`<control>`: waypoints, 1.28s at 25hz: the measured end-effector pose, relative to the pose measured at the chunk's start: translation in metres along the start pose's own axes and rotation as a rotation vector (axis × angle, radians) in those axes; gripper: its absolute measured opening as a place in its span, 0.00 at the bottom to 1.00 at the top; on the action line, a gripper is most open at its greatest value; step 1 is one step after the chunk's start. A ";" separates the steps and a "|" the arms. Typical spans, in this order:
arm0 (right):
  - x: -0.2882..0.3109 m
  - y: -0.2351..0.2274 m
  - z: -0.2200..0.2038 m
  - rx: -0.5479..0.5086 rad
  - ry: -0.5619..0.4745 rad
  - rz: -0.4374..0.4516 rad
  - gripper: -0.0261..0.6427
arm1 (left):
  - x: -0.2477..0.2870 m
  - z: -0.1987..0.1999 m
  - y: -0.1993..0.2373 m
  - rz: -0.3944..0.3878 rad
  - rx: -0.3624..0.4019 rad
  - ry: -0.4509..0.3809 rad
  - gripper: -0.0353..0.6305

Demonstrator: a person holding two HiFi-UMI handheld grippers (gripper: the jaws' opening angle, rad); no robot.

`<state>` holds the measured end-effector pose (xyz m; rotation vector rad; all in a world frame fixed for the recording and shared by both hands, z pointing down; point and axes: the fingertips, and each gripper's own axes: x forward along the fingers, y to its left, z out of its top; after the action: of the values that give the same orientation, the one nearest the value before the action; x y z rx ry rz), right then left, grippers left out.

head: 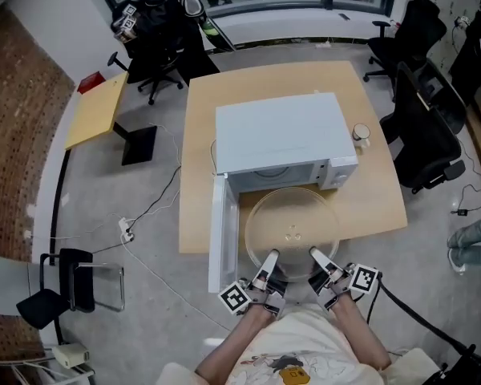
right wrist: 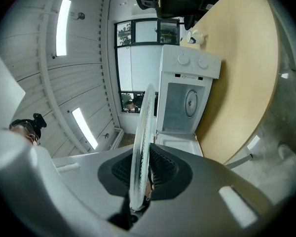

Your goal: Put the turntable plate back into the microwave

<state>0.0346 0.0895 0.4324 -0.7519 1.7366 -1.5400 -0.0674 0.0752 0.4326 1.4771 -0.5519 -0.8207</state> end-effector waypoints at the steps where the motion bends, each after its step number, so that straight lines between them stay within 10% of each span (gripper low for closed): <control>1: 0.004 -0.001 0.001 0.005 -0.008 -0.006 0.10 | 0.003 0.004 0.000 0.005 -0.003 0.008 0.10; 32: 0.073 -0.118 0.081 0.102 0.118 -0.156 0.10 | 0.076 0.063 0.111 0.138 -0.063 -0.186 0.10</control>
<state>0.0536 -0.0315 0.5357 -0.7745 1.7025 -1.7966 -0.0524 -0.0331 0.5330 1.2978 -0.7522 -0.8641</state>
